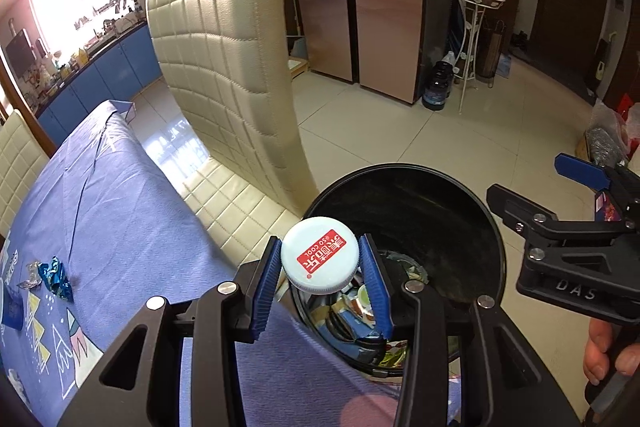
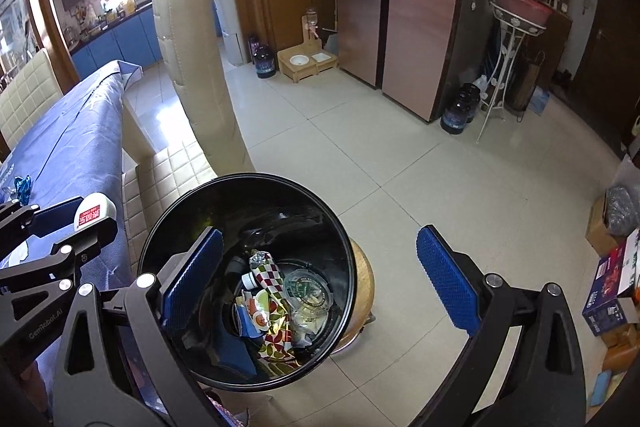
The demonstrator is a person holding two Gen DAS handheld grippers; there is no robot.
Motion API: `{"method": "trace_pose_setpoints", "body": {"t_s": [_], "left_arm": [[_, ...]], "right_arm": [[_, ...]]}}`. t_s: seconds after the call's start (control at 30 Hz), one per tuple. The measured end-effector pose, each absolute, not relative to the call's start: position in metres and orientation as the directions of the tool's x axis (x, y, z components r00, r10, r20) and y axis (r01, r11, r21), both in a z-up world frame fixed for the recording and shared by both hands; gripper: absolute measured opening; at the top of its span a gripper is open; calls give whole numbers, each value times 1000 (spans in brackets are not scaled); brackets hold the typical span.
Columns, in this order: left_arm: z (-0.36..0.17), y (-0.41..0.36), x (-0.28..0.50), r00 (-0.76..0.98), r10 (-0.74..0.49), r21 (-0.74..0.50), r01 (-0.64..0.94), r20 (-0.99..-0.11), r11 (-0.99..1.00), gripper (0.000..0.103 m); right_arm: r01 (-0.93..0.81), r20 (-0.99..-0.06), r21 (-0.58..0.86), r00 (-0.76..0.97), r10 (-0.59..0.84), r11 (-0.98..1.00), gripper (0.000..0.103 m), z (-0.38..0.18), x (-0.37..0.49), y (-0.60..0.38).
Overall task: Collect trash
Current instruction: 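Open the left tool over the bin to drop the white cap, then move both tools back over the table toward the tissue and cup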
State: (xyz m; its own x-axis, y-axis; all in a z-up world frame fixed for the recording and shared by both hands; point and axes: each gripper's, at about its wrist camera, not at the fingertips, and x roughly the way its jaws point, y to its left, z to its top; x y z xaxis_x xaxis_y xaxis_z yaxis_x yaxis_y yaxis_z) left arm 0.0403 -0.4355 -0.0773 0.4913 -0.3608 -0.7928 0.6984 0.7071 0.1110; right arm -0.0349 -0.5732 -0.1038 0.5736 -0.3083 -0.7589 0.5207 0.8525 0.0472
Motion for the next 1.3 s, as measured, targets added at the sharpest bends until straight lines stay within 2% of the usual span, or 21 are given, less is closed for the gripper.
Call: {"method": "trace_pose_setpoints", "body": {"t_s": [0.03, 0.1, 0.13, 0.17, 0.3, 0.7, 1.0, 1.3], "left_arm": [[-77, -437, 38, 485, -368, 106, 706, -793, 701, 40], [-75, -440, 35, 489, -368, 111, 706, -791, 699, 51], [-74, -440, 34, 490, -374, 108, 707, -788, 699, 68], [-72, -439, 33, 495, -383, 103, 705, -780, 702, 78], [-64, -433, 31, 512, -398, 98, 698, -761, 709, 79], [-59, -360, 56, 586, -300, 118, 567, -753, 815, 79], [-49, -263, 74, 654, -196, 135, 419, -731, 898, 79], [-51, -136, 99, 682, -33, 150, 207, -730, 967, 79]], "right_arm": [[526, -759, 45, 571, -313, 849, 96, -104, -36, -576], [532, -761, 53, 570, -311, 845, 96, -104, -37, -579], [536, -761, 58, 570, -310, 842, 96, -105, -38, -580], [538, -761, 61, 571, -310, 841, 96, -104, -39, -581], [536, -760, 64, 573, -306, 842, 96, -104, -40, -578], [395, -735, 25, 630, -251, 918, 96, -85, -1, -497], [257, -718, -3, 672, -181, 966, 96, -68, 36, -415], [79, -721, -19, 689, -68, 997, 96, -61, 81, -307]]}}
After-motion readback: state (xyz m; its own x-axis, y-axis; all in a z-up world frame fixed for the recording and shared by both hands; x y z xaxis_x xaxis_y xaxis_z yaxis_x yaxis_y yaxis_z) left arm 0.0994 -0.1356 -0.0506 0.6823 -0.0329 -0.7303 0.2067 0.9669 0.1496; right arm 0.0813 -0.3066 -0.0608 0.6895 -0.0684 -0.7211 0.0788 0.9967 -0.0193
